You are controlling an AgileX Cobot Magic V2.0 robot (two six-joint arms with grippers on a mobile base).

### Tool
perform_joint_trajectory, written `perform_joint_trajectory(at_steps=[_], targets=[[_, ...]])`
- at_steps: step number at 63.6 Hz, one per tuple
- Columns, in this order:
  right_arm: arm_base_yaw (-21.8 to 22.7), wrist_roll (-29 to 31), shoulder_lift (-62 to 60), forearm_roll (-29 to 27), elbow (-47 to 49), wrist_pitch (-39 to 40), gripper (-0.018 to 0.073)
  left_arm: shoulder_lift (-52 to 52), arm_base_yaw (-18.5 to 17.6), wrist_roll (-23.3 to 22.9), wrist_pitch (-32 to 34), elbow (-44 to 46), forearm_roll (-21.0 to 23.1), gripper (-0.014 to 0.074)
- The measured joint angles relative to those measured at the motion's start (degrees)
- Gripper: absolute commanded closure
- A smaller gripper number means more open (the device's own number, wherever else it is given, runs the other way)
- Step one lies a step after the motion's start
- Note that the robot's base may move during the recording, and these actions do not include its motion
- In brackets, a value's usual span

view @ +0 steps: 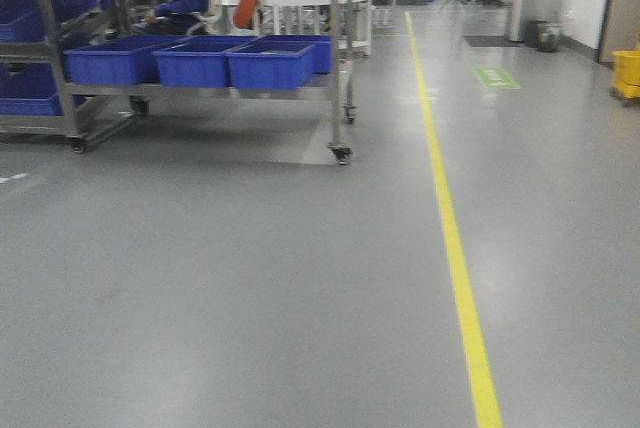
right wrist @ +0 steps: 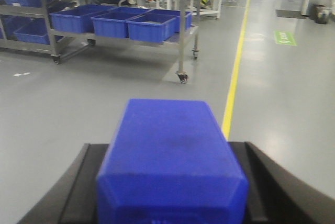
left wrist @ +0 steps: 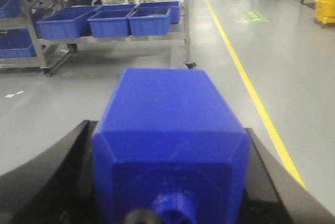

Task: Pick and sort blue part to right shelf
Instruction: 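Turn the base away from the table while holding both parts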

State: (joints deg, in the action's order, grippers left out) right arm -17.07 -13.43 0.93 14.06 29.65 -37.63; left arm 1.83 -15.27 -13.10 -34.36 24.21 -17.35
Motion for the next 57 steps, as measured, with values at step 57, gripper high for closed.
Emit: perform_joint_trajectory(at_steps=[57], targets=[[0.0, 0.0, 0.0, 0.12, 0.0, 0.0, 0.0302, 0.0, 0.0, 0.0, 0.0, 0.0, 0.0, 0.0281]])
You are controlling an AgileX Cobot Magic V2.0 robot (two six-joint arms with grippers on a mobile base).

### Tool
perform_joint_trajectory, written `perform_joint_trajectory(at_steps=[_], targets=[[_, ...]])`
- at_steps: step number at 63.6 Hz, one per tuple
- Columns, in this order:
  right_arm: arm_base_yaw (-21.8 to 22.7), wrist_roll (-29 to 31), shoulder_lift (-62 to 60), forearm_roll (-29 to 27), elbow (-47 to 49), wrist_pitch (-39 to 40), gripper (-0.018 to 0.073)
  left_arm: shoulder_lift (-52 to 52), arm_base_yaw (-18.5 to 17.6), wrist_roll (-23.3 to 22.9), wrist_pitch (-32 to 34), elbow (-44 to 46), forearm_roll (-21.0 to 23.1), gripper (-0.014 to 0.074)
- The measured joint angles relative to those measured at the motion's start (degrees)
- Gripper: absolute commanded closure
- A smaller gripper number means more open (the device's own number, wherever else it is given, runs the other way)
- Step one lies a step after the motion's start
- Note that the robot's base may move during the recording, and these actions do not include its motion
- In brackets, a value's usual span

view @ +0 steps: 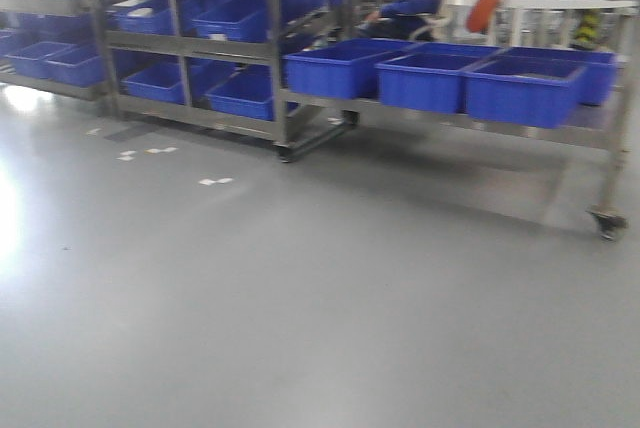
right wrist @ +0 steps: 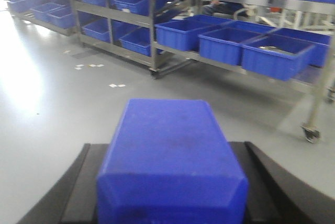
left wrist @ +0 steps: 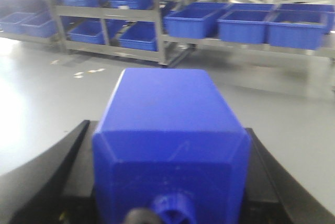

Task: Pick and sort blue part to right shelf
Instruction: 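Turn the base away from the table while holding both parts, then drive the base up to the shelf of blue bins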

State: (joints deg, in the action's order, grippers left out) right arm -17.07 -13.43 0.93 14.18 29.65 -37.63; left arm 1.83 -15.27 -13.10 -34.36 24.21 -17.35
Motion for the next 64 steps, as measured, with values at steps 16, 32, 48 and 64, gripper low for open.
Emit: perform_joint_trajectory(at_steps=[16, 32, 48, 64], targets=[[0.0, 0.0, 0.0, 0.07, 0.0, 0.0, 0.0302, 0.0, 0.0, 0.0, 0.0, 0.0, 0.0, 0.0281], [0.0, 0.0, 0.0, 0.07, 0.0, 0.0, 0.0302, 0.0, 0.0, 0.0, 0.0, 0.0, 0.0, 0.0281], [0.0, 0.0, 0.0, 0.07, 0.0, 0.0, 0.0302, 0.0, 0.0, 0.0, 0.0, 0.0, 0.0, 0.0281], [0.0, 0.0, 0.0, 0.07, 0.0, 0.0, 0.0302, 0.0, 0.0, 0.0, 0.08, 0.0, 0.0, 0.0281]])
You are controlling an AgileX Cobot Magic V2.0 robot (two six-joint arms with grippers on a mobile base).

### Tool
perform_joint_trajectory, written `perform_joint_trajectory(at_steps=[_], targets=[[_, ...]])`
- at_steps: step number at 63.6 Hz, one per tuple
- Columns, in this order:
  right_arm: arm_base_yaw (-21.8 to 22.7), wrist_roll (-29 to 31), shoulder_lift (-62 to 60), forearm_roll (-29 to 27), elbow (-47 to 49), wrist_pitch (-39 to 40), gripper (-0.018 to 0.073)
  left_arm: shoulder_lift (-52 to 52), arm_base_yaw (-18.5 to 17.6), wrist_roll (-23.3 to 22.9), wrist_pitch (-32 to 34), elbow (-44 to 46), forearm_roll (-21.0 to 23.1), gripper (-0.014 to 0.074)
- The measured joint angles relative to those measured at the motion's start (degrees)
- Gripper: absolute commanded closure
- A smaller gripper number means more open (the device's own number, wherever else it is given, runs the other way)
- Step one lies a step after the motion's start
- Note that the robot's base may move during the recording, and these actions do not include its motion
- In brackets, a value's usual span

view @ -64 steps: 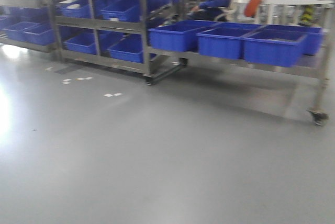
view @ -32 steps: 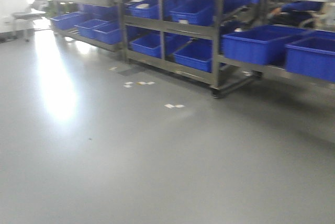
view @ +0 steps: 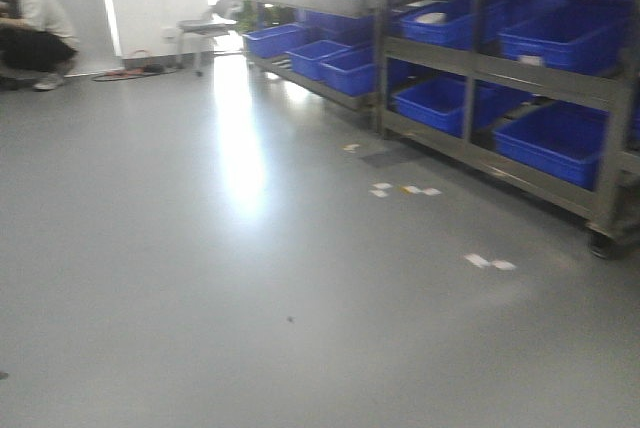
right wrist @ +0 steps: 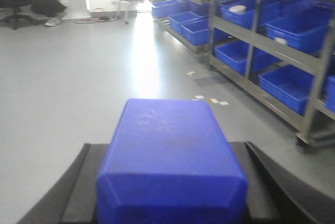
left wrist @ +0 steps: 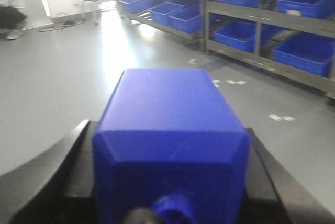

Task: Pick and sort blue part to right shelf
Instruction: 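Drive the base up to the shelf of blue bins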

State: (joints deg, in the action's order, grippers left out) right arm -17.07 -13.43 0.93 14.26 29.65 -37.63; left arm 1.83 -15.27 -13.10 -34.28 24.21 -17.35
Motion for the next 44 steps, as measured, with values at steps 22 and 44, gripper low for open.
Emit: perform_joint_trajectory(at_steps=[22, 44], targets=[[0.0, 0.0, 0.0, 0.0, 0.0, 0.0, 0.0302, 0.0, 0.0, 0.0, 0.0, 0.0, 0.0, 0.0281], [0.0, 0.0, 0.0, 0.0, 0.0, 0.0, 0.0302, 0.0, 0.0, 0.0, 0.0, 0.0, 0.0, 0.0281]])
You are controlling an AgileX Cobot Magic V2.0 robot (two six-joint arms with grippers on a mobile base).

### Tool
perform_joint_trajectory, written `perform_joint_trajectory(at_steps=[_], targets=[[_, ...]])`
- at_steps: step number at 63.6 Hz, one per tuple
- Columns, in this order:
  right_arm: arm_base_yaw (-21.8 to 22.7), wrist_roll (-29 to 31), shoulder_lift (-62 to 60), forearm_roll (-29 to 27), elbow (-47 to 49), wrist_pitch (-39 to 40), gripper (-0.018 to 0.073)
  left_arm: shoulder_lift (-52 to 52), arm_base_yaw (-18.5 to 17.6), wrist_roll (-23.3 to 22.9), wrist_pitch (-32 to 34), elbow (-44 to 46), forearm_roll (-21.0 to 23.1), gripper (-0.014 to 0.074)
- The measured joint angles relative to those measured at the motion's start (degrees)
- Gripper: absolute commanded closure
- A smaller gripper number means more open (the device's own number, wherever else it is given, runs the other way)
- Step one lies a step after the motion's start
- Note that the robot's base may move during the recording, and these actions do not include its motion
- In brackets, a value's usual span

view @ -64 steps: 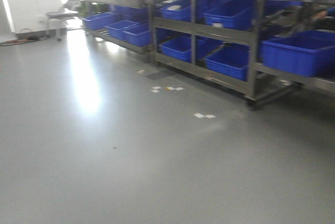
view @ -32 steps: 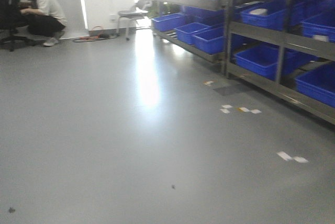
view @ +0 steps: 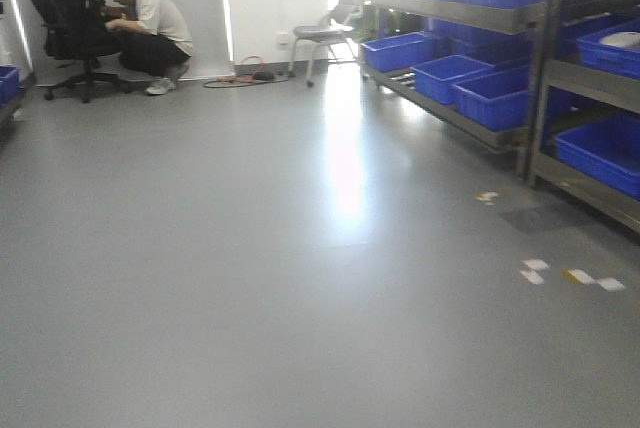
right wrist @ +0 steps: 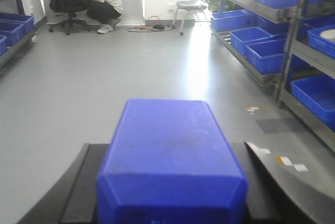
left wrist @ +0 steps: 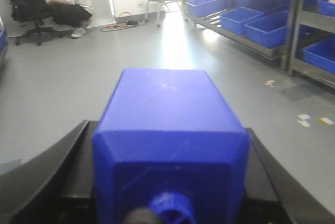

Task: Pick and sort blue part to right shelf
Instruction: 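Drive the base up to the shelf of blue bins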

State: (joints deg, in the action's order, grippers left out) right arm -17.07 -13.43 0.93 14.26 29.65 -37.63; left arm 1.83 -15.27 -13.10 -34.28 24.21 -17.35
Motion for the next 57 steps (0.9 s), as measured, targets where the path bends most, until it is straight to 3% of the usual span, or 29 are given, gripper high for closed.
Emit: perform_joint_trajectory(at_steps=[57], targets=[[0.0, 0.0, 0.0, 0.0, 0.0, 0.0, 0.0302, 0.0, 0.0, 0.0, 0.0, 0.0, 0.0, 0.0281]])
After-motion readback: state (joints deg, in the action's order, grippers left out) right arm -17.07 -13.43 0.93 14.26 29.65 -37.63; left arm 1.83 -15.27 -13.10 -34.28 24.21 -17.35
